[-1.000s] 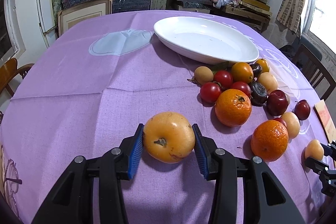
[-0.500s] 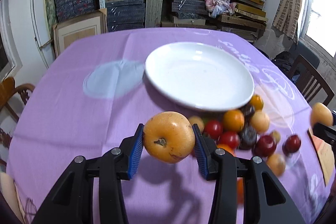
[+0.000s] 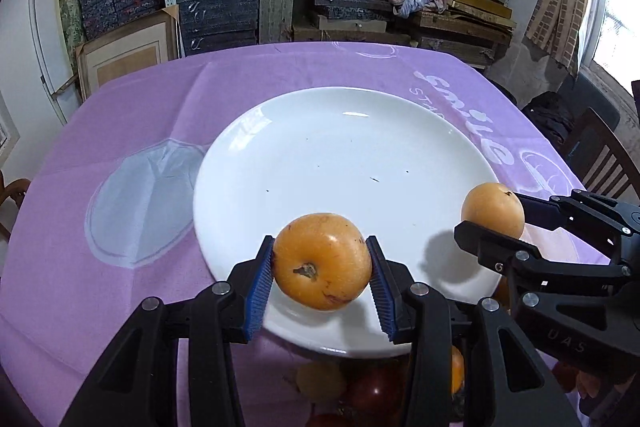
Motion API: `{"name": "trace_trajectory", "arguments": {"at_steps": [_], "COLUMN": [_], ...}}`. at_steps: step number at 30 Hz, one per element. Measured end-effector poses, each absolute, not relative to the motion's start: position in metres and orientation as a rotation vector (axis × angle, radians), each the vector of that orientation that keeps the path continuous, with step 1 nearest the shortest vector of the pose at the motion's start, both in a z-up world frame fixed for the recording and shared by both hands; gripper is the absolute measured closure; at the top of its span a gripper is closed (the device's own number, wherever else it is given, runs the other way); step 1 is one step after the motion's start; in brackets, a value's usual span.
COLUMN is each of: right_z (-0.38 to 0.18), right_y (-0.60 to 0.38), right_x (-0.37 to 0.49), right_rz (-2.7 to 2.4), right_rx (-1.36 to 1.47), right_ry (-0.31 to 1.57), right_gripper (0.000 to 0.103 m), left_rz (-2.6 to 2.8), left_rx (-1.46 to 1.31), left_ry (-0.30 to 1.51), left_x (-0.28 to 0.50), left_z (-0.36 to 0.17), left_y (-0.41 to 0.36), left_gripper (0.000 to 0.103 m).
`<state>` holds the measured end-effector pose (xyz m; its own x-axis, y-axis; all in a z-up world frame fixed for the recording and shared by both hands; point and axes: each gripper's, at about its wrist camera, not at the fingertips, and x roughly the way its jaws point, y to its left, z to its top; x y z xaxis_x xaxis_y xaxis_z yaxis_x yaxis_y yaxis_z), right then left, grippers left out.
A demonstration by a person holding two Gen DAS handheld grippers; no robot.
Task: Organize fruits
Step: 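Carry both fruits onto the white plate and open both grippers, then grasp the tangerine with the left gripper while the right gripper grasps a red apple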
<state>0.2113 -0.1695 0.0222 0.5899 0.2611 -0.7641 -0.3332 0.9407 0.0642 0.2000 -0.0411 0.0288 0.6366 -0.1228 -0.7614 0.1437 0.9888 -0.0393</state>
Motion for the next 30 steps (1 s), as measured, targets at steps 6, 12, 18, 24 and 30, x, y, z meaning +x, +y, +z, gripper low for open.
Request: {"name": "trace_trajectory", "arguments": {"at_steps": [6,12,18,24,30], "right_z": [-0.002,0.017,0.081,0.085,0.038], "right_y": [-0.166,-0.174,-0.209,-0.264,-0.299], "right_x": [0.231,0.211,0.138,0.035,-0.004], "right_rz": [0.337,0.329,0.293,0.201,0.085], "right_rx": [-0.116,-0.091,-0.017,-0.01,0.011], "right_ry": [0.941,0.861,0.605,0.333,0.365], "right_gripper": [0.056,0.052,0.014,0.004,0.004], "left_rz": [-0.149,-0.131,-0.095,-0.075,-0.054], "left_rx": [0.028,0.028,-0.052,-0.165,-0.044], "left_ry": [0.904,0.901,0.824,0.784,0.827], "left_x": [0.212,0.201,0.161,0.089,0.048], "left_z": [0.012,0.016,0.056,0.065,0.027], "left_y": [-0.042,-0.036,-0.001,0.027,-0.003], "left_gripper": [0.057,0.046,0.023,0.007,0.007]}}
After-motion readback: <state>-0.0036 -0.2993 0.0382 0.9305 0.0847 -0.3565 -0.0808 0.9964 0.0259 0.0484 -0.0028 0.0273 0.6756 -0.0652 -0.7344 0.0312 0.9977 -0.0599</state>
